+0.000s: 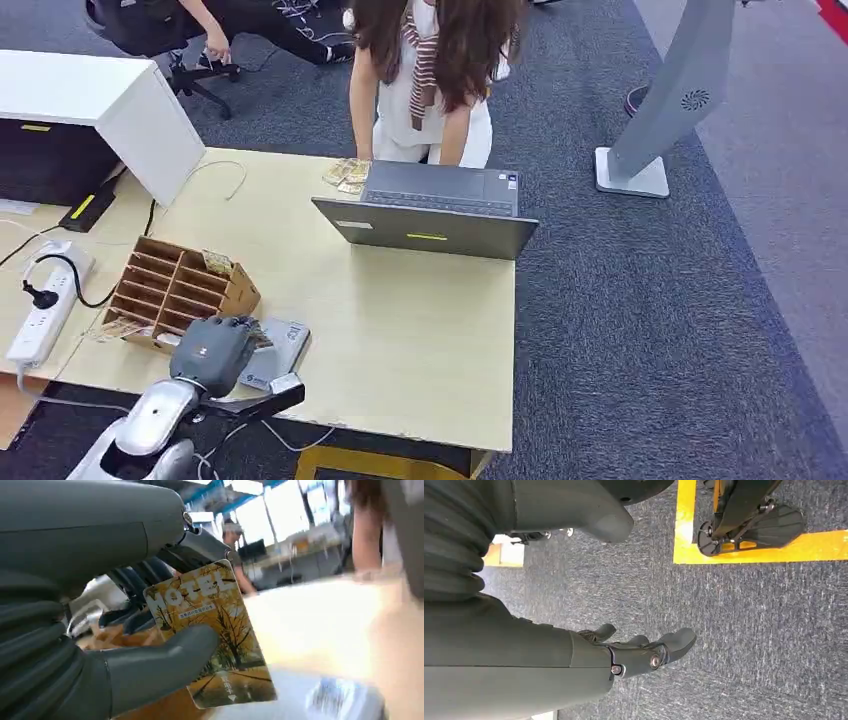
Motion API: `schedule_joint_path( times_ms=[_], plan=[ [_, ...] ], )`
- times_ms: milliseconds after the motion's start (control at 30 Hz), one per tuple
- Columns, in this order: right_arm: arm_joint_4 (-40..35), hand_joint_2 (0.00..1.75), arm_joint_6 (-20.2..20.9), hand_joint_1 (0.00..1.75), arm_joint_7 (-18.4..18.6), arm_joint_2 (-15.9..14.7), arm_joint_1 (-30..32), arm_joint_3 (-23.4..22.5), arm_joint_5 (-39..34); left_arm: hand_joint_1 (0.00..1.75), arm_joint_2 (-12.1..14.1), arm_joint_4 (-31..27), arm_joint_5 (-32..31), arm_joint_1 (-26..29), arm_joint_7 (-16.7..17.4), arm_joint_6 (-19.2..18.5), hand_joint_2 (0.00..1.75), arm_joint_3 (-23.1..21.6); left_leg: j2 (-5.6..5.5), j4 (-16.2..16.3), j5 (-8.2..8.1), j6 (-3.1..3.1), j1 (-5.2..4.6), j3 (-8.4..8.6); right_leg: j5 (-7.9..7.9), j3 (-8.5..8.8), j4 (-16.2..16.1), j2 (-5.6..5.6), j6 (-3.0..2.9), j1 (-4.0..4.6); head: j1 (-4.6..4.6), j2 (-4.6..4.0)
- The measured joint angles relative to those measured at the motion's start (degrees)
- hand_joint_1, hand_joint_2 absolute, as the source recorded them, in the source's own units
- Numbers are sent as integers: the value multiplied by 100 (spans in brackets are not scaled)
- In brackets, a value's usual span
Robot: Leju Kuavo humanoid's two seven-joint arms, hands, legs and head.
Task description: Pass the card to the sensor for recognition and then transmit it.
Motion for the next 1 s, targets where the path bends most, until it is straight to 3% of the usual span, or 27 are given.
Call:
schedule_joint_path(
  times_ms=[133, 400, 533, 767, 1000],
  plan=[
    [0, 175, 9, 0, -20, 0, -10, -2, 92, 175, -152, -24, -91, -462, -65, 576, 175, -2, -10, 0, 5, 3, -1, -3, 6, 6, 0, -11, 3, -1, 2, 0],
    [0, 175, 48, 0, -50, 0, -7, -2, 155, 175, -216, -48, -111, -849, -129, 758, 175, -2, -7, 1, 5, 3, 0, -8, 5, -5, 0, -7, 3, 0, 2, 0],
    [0, 175, 109, 0, -94, 0, -16, -2, 258, 175, -181, 41, -67, -1528, -192, 685, 175, 2, -19, 1, 10, 3, 1, -13, 6, -4, 0, -16, 3, 1, 2, 0],
    [0, 175, 162, 0, -85, 0, -21, -2, 415, 175, -157, 1030, -360, -2893, -118, 569, 175, 7, -17, 1, 18, -4, 0, -12, 17, -4, 2, -14, -6, 1, 2, 0],
    [0, 175, 179, 0, -74, 0, -22, -2, 483, 175, -164, 1746, -402, -3393, -90, 596, 175, 7, -14, 1, 17, -4, 0, -14, 16, -8, 2, -9, -7, 0, 2, 0]
  ],
)
